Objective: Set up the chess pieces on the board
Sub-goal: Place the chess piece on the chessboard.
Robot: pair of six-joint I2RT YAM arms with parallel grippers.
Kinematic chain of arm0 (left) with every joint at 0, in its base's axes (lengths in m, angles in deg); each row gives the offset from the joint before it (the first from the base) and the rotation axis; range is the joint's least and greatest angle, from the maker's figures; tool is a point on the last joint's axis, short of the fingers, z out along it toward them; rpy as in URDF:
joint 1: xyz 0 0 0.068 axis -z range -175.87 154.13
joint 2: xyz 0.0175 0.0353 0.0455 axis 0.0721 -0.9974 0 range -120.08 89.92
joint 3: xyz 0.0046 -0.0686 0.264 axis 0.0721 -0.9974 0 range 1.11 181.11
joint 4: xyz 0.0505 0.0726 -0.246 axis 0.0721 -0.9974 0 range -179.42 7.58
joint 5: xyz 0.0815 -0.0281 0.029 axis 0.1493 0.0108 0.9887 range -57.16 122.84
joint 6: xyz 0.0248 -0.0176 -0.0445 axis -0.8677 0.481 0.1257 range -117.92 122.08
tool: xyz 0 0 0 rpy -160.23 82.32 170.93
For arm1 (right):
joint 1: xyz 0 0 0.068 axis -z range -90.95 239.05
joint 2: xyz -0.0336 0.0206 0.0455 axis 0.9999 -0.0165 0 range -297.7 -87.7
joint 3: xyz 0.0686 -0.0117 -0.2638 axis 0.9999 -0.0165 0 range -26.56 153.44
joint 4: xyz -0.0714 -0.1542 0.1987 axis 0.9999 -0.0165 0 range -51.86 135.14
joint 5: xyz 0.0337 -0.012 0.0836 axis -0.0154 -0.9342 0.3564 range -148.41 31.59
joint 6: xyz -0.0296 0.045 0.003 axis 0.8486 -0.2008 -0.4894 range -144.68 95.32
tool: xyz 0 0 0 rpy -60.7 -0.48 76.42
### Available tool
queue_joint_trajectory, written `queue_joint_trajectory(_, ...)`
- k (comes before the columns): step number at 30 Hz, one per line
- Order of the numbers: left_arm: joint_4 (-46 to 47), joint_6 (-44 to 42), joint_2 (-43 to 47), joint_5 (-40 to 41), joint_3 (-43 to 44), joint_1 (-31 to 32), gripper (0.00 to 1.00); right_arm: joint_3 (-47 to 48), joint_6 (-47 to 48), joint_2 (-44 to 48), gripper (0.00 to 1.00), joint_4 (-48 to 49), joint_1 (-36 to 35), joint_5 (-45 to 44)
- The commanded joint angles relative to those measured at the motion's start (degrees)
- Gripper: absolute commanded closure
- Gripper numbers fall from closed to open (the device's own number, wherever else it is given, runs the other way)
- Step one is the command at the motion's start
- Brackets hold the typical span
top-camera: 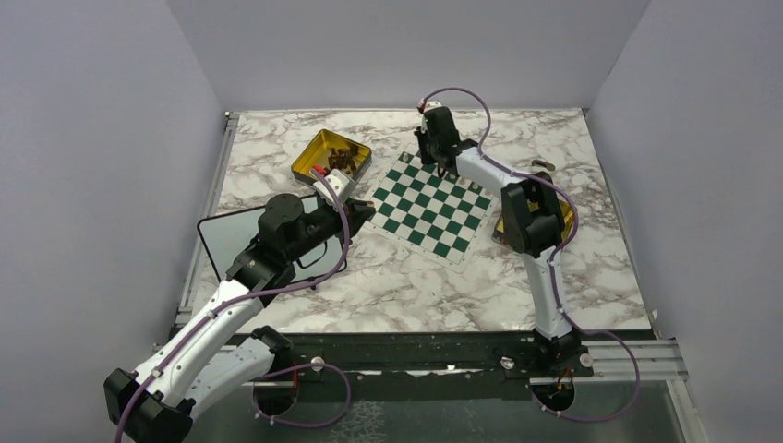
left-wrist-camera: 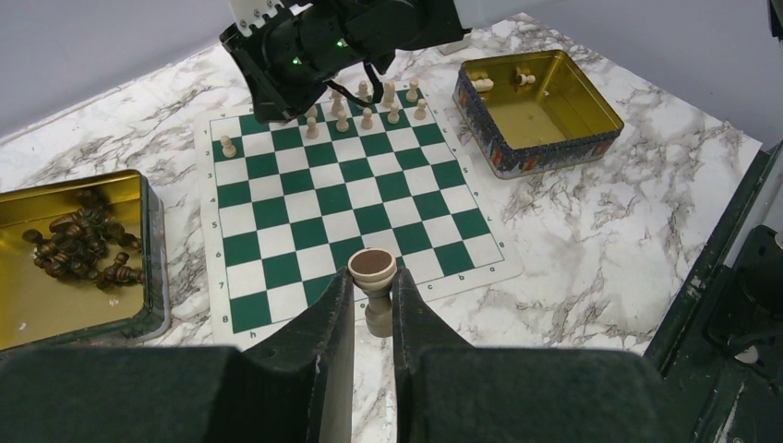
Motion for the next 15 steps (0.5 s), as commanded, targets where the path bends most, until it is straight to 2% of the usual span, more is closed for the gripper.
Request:
queue_joint_trajectory(1,1.52,-0.17,0.88,-0.4,-0.55,0.1,0.98,-2.09,-2.55,3.11,0.86,1.23,-0.85,-0.47)
queue_joint_trajectory(15,1.43,-0.15,1.25,-0.47,-0.57,0.15,0.98,-2.3,-4.91,0.94,0.85,-1.23,-2.71,-8.86)
